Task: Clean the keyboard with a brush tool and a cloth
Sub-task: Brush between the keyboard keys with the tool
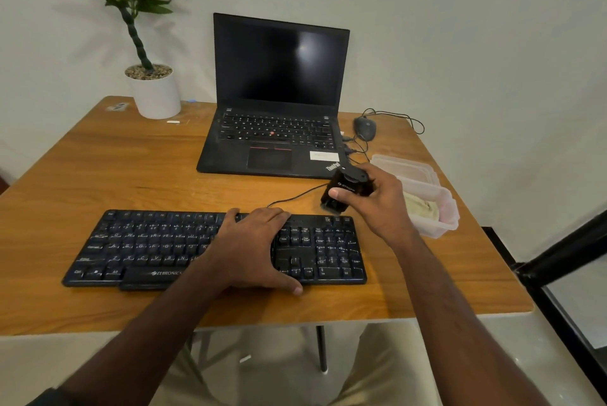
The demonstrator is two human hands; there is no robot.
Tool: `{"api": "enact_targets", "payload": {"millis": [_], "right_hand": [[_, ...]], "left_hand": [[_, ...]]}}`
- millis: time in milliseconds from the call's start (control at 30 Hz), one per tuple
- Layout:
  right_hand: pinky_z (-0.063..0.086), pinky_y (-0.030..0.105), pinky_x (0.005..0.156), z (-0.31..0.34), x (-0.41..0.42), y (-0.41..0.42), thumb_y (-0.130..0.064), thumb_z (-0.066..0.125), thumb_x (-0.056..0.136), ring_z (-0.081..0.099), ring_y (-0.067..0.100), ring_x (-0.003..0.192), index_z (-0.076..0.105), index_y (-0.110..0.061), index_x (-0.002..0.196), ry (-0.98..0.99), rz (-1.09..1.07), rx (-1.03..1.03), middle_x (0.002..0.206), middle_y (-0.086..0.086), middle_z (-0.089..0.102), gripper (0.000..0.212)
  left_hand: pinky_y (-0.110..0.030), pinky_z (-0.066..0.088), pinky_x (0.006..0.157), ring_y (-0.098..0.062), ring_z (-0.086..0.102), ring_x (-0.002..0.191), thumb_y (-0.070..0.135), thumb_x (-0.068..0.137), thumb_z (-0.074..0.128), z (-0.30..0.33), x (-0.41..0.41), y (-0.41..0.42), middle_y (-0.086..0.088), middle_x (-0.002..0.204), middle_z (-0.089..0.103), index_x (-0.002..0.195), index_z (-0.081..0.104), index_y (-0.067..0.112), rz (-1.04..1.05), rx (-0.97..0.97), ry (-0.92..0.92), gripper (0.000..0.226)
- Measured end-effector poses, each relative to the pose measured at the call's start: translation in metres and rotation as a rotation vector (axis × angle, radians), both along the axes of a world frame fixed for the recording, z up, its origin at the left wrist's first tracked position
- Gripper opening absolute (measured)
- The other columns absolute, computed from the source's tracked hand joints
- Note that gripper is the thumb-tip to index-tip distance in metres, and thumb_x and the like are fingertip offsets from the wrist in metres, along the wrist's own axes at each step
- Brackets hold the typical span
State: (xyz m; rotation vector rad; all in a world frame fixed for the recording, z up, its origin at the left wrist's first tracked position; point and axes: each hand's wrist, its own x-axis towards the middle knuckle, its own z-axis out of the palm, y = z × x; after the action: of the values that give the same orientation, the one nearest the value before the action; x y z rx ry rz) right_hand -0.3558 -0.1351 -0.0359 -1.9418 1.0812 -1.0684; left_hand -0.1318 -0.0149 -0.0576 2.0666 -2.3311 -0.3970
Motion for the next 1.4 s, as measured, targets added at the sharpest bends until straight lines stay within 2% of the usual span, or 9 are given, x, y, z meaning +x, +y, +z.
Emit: {"api": "enact_targets", "payload": {"millis": [167, 367, 533, 700, 833, 967, 1067, 1233, 1400], "right_hand": [[0.046, 0.005, 0.073, -0.001, -0.001, 0.002, -0.018, 0.088, 0.073, 0.062, -0.011, 0.088, 0.068, -0.024, 0.103, 0.069, 0.045, 0.049, 0.094, -0.014, 0.069, 0.037], [0.045, 0.006, 0.073, 0.003, -0.016, -0.007, -0.027, 0.089, 0.072, 0.063, 0.0, 0.091, 0.066, -0.028, 0.101, 0.158, -0.054, 0.026, 0.093, -0.015, 0.068, 0.037], [0.047, 0.013, 0.08, 0.006, 0.006, 0.0, -0.037, 0.085, 0.075, 0.064, 0.008, 0.096, 0.069, -0.019, 0.112, 0.13, -0.141, -0.091, 0.103, -0.005, 0.072, 0.044], [0.049, 0.009, 0.077, 0.008, 0.02, 0.015, -0.039, 0.085, 0.076, 0.066, 0.0, 0.092, 0.069, -0.022, 0.114, 0.047, -0.148, -0.127, 0.099, -0.011, 0.072, 0.044], [0.047, 0.008, 0.08, 0.006, 0.032, 0.026, -0.037, 0.082, 0.079, 0.064, -0.001, 0.099, 0.066, -0.026, 0.116, -0.016, -0.133, -0.077, 0.103, -0.013, 0.07, 0.042], [0.047, 0.01, 0.077, 0.006, 0.061, 0.037, -0.03, 0.082, 0.08, 0.062, -0.01, 0.095, 0.063, -0.032, 0.107, -0.035, -0.021, 0.007, 0.098, -0.02, 0.067, 0.033], [0.05, 0.012, 0.074, 0.004, 0.098, 0.048, -0.026, 0.08, 0.084, 0.064, -0.004, 0.093, 0.065, -0.025, 0.104, -0.035, 0.147, 0.056, 0.097, -0.012, 0.07, 0.025], [0.052, 0.018, 0.076, 0.006, 0.16, 0.068, -0.027, 0.074, 0.09, 0.065, 0.001, 0.096, 0.064, -0.021, 0.109, -0.032, 0.337, 0.105, 0.101, -0.011, 0.069, 0.022], [0.057, 0.034, 0.077, 0.006, 0.205, 0.089, -0.029, 0.074, 0.089, 0.065, 0.013, 0.092, 0.065, -0.02, 0.11, 0.027, 0.445, 0.086, 0.101, -0.005, 0.069, 0.024]], "left_hand": [[-0.056, 0.001, 0.121, -0.012, 0.012, 0.151, 0.1, 0.049, 0.052, -0.003, 0.003, -0.001, 0.008, 0.167, 0.011, 0.158, 0.006, 0.029, -0.008, -0.023, -0.005, 0.138], [-0.06, 0.005, 0.121, -0.012, 0.014, 0.151, 0.101, 0.048, 0.051, -0.005, -0.001, -0.004, 0.008, 0.166, 0.014, 0.158, 0.009, 0.029, 0.001, -0.035, 0.011, 0.138], [-0.063, 0.007, 0.119, -0.015, 0.02, 0.149, 0.101, 0.048, 0.052, -0.001, -0.02, -0.011, 0.006, 0.164, 0.02, 0.157, 0.014, 0.026, 0.01, -0.053, 0.032, 0.137], [-0.064, -0.001, 0.119, -0.015, 0.01, 0.151, 0.099, 0.055, 0.051, 0.003, -0.036, -0.005, 0.003, 0.166, 0.011, 0.158, 0.008, 0.024, 0.001, -0.098, 0.076, 0.135], [-0.06, -0.003, 0.121, -0.01, 0.008, 0.152, 0.105, 0.052, 0.038, 0.01, 0.021, 0.025, 0.008, 0.167, 0.011, 0.158, 0.009, 0.031, 0.124, -0.194, 0.135, 0.133], [-0.059, 0.002, 0.121, -0.014, 0.014, 0.151, 0.109, 0.047, 0.03, -0.002, 0.124, 0.07, 0.005, 0.166, 0.018, 0.157, 0.019, 0.031, 0.364, -0.237, 0.163, 0.135], [-0.057, 0.003, 0.121, -0.013, 0.02, 0.149, 0.108, 0.048, 0.033, -0.019, 0.176, 0.1, 0.006, 0.164, 0.023, 0.156, 0.018, 0.037, 0.454, -0.167, 0.209, 0.13], [-0.041, -0.014, 0.121, 0.002, 0.012, 0.142, 0.104, 0.048, 0.045, -0.029, 0.189, 0.126, 0.008, 0.163, 0.022, 0.157, 0.008, 0.037, 0.333, -0.123, 0.313, 0.133], [-0.045, -0.012, 0.123, 0.003, 0.011, 0.146, 0.101, 0.05, 0.051, -0.034, 0.198, 0.133, 0.01, 0.163, 0.024, 0.157, 0.008, 0.039, 0.253, -0.124, 0.317, 0.132]]}}
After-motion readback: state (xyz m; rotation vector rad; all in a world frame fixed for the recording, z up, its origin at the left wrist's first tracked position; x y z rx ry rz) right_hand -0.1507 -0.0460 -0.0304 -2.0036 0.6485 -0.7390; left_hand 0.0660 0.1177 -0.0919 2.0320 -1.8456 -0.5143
